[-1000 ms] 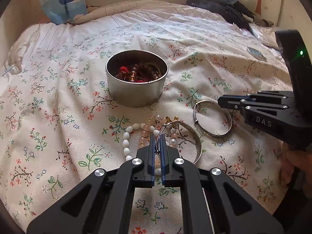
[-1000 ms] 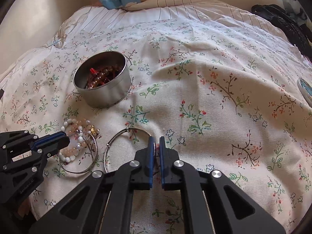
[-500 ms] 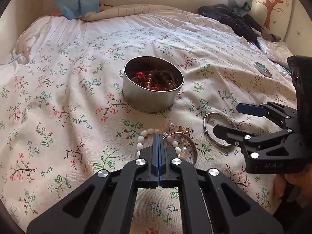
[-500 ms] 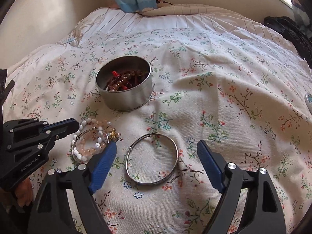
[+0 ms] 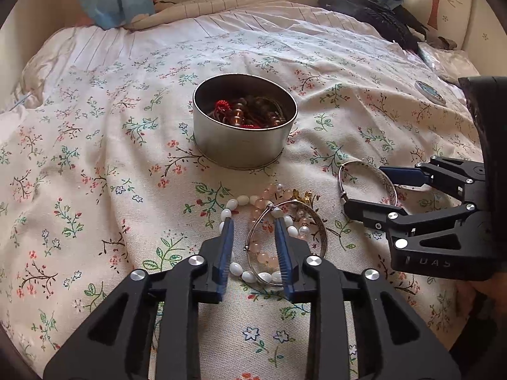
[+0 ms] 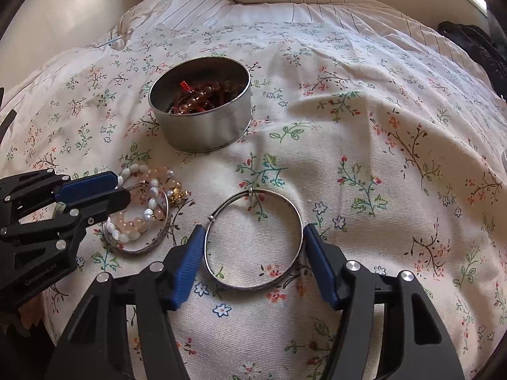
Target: Organize jewelry
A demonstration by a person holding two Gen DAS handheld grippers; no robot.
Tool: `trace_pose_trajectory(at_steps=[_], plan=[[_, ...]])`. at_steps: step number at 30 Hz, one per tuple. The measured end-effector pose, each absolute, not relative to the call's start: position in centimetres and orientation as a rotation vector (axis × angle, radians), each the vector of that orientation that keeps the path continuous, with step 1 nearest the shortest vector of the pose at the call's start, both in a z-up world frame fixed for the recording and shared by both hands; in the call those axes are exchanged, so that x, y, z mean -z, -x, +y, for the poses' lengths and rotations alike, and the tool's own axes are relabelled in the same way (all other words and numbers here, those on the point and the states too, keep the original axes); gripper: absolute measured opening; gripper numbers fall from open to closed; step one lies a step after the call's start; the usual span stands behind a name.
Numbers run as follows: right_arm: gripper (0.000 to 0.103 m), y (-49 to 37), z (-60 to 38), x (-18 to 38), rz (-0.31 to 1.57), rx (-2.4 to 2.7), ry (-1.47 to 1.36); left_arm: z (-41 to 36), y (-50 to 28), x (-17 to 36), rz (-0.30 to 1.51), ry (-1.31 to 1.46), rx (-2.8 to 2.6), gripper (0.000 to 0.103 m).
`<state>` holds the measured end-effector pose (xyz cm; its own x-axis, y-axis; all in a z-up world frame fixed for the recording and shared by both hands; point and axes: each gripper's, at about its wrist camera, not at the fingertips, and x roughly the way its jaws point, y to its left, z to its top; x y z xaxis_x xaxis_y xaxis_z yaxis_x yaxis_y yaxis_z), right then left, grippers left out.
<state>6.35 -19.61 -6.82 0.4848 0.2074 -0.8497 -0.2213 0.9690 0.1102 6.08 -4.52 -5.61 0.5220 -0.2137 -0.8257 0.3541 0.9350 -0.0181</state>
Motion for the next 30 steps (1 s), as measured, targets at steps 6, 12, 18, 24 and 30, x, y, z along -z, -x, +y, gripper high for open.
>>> trace_pose_trajectory(at_steps=[6,12,18,24,30], plan=[[0.062,-6.5,-19.7,6.8,1.035,-0.265,0.004,-4.9,-5.9,5.7,0.959,-0.204,0.32,0.007],[0.061,-6.5,-21.2,6.0,1.001,-0.289,-0.096,-3.0,-5.6,3.5,0.872,-0.069,0.336,0.007],[0.061,-6.4,-21.6,5.2,0.964,-0.3,-0.13,-2.4,-5.5,2.8,0.838,-0.03,0.333,0.007],[0.061,-6.5,-21.6,5.1,0.962,-0.3,-0.131,-2.5,-6.6,4.5,0.916,-0.114,0.227,0.007],[0.061,-6.5,-21.6,5.1,0.955,-0.303,-0.135,-2.0,-6.5,4.4,0.909,-0.094,0.246,0.007]])
